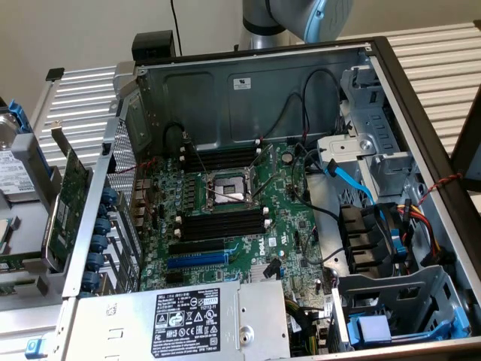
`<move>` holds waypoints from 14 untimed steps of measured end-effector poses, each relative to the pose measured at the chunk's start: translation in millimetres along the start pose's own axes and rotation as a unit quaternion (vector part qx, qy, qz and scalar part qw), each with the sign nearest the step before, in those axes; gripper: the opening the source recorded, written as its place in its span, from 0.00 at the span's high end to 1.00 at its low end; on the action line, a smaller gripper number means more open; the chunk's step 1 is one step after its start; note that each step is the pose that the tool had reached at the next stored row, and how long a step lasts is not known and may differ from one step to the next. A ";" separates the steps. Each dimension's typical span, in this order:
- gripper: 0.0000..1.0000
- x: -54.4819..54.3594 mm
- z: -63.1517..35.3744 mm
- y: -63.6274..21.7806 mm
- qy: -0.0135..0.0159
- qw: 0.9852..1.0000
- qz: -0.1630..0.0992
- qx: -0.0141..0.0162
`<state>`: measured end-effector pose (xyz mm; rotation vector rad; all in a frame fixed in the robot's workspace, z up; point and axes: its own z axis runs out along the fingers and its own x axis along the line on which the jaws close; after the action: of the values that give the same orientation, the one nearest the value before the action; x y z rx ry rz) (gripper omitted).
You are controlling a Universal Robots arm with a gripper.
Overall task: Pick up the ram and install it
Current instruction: 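Pick up the ram and move it above insertion slot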
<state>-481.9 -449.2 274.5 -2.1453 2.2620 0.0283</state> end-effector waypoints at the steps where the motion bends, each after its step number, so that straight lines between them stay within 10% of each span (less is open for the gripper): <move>1: 0.58 1.0 1.7 0.1 0.000 1.000 0.000 0.000; 14: 0.58 5.3 25.4 0.0 -0.001 1.000 -0.003 0.000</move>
<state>-482.0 -453.7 249.0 -2.1514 2.2539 0.0311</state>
